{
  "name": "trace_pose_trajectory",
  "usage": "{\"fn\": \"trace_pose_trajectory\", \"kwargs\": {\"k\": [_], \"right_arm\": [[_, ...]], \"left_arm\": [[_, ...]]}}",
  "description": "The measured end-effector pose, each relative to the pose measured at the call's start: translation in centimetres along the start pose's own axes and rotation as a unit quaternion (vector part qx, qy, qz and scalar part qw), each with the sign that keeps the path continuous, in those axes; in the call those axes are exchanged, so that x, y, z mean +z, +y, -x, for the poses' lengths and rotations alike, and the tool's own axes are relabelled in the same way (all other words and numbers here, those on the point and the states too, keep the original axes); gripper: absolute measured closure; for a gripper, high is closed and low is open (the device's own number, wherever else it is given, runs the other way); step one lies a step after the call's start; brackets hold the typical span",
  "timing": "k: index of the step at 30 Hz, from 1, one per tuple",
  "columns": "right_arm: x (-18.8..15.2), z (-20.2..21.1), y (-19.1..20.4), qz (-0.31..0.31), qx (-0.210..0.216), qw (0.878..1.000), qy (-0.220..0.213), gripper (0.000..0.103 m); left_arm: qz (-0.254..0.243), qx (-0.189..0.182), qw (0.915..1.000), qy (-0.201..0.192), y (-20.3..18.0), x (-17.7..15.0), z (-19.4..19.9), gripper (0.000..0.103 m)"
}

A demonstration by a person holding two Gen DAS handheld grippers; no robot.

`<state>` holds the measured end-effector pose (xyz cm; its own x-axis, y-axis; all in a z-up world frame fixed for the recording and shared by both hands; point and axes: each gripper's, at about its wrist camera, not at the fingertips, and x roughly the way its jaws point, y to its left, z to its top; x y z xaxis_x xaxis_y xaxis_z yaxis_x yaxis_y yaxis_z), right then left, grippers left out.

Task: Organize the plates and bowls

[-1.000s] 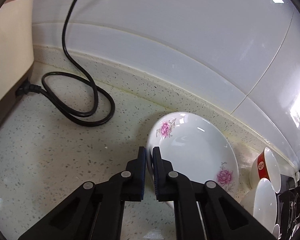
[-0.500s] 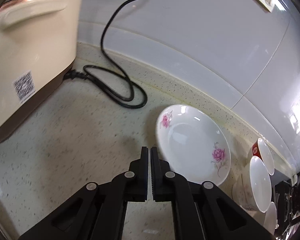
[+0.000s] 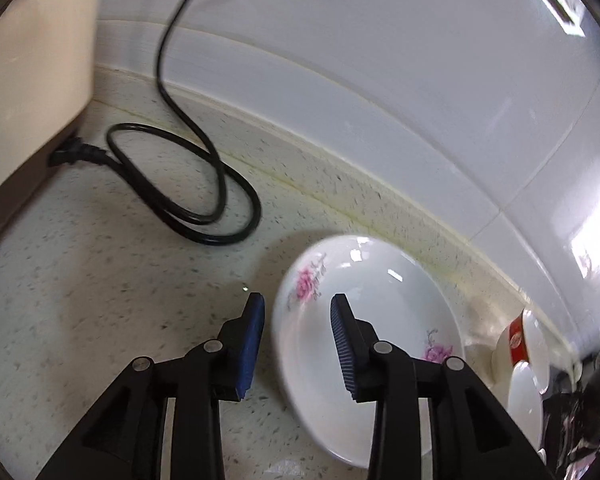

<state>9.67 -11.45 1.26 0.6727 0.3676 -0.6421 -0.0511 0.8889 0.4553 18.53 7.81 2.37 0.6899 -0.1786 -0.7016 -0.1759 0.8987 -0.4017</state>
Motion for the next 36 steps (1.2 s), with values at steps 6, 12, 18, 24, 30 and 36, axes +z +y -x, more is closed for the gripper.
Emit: {"fn": "trace_pose_trajectory", "kwargs": {"k": [6, 12, 18, 24, 30, 36], "right_arm": [[0.1, 0.0, 0.0, 0.005, 0.004, 1.0, 0.0, 0.047], [-0.1, -0.1, 0.3, 0.014, 0.008, 1.0, 0.006, 0.047], [-0.3, -0.2, 0.6, 0.017, 0.007, 1.0, 0.008, 0.047], [0.1, -1.2, 0.7, 0.02, -0.019, 1.0, 0.005, 0.046], [1.1, -3.3, 0.4, 0.004, -0.021, 0.999, 0.028, 0.045], [1.5, -4.0, 0.9, 0.01, -0.019, 0.999, 0.032, 0.049]], "left_arm": [[0.002, 0.002, 1.0, 0.005, 0.2, -0.7, 0.4, 0.093], [-0.008, 0.042, 0.9989, 0.016, 1.2, -3.2, 3.8, 0.092], [0.008, 0.049, 0.9987, 0.014, 3.8, -5.5, 7.9, 0.093], [0.053, 0.064, 0.9962, -0.023, 6.2, -5.2, 9.1, 0.086], [0.062, 0.033, 0.9975, -0.012, 6.8, -4.9, 7.0, 0.063], [0.039, 0.04, 0.9984, -0.009, 6.2, -4.7, 6.9, 0.056]]}}
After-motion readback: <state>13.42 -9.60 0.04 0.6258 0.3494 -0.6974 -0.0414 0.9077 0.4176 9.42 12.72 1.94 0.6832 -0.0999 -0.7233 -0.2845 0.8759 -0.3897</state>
